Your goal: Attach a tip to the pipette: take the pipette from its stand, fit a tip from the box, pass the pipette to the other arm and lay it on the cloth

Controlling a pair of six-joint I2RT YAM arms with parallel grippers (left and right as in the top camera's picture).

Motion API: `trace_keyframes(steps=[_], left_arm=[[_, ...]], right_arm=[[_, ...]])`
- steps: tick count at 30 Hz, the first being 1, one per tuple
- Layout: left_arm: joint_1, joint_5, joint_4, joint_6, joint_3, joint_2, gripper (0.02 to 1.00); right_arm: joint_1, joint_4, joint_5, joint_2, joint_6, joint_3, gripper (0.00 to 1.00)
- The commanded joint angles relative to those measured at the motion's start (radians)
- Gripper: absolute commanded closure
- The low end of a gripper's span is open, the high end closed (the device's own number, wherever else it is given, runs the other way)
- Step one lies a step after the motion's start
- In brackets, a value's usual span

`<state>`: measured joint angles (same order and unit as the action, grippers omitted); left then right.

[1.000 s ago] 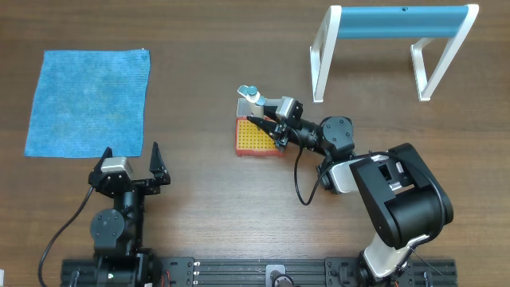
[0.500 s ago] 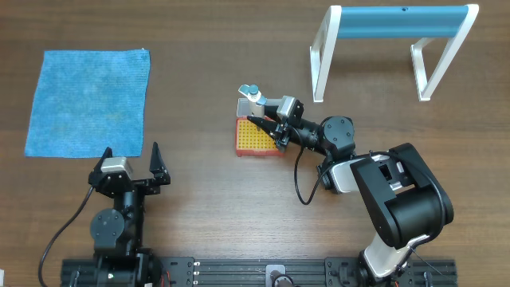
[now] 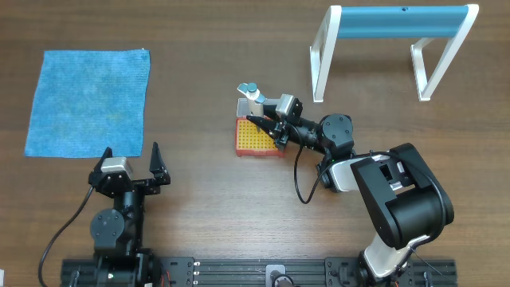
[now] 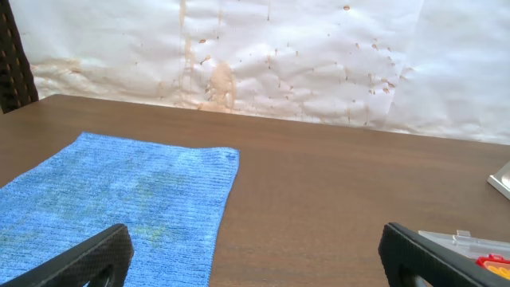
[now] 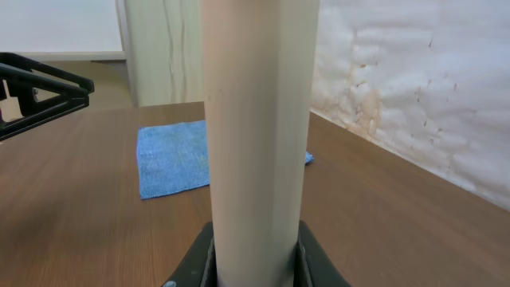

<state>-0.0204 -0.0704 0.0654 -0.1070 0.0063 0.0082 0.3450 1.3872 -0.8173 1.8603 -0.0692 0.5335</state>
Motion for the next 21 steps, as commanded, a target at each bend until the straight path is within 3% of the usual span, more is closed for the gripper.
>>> trace_keyframes(steps=[1,21], left_arm=[[0.003,-0.005,0.006,-0.009,-0.001,-0.005,0.020],[0.003,-0.005,0.006,-0.009,-0.001,-0.005,0.020]], right_arm=[[-0.006,-0.037,-0.005,0.010,0.027,-0.008,0.919],[-0.009,0.011,-0.031,0.010,-0.016,-0.008,0.919]])
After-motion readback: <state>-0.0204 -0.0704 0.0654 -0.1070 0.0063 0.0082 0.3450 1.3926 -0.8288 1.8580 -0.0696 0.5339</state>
